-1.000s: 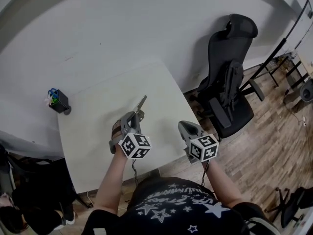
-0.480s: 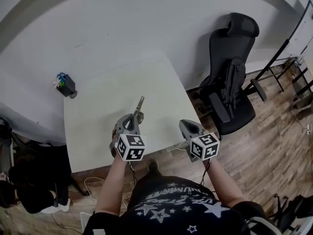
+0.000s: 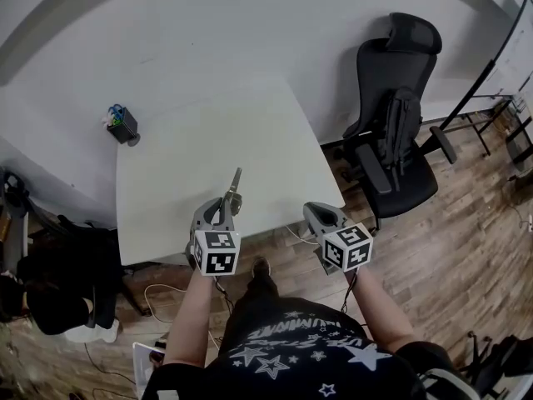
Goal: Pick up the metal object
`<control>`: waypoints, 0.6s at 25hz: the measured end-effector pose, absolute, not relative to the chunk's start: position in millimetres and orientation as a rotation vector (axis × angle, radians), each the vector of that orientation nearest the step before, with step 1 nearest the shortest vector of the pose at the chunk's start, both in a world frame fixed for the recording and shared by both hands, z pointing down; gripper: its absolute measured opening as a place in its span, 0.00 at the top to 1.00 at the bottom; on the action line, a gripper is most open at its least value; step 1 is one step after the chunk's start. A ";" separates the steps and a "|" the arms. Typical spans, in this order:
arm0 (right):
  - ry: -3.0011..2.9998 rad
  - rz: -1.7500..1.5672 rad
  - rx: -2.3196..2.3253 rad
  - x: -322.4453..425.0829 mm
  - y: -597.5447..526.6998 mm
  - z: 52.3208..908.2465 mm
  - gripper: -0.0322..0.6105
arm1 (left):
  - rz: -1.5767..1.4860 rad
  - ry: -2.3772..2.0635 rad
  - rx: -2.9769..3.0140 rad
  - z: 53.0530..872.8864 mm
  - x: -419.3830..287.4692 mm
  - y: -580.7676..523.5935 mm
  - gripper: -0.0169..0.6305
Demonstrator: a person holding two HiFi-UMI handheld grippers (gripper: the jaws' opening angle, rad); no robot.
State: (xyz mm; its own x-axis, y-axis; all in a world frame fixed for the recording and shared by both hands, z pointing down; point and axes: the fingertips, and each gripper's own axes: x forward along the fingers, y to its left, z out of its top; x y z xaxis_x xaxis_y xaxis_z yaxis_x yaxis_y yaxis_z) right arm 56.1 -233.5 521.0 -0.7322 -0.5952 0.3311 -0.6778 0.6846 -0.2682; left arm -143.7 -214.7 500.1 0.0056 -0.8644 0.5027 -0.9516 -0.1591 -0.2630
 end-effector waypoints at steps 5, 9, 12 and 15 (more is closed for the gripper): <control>-2.685 0.534 1.031 69.6 -200.3 519.4 0.87 | 0.786 -1.927 2.085 503.0 -134.7 -175.5 0.93; -2.683 0.542 1.013 77.4 -172.3 523.6 0.87 | 0.746 -1.919 2.061 509.0 -127.7 -142.9 0.93; -2.686 0.543 0.986 79.6 -150.5 526.9 0.87 | 0.738 -1.915 2.049 512.4 -122.6 -118.6 0.93; -2.686 0.542 0.945 80.4 -127.1 530.2 0.87 | 0.725 -1.924 2.033 513.9 -117.7 -91.4 0.93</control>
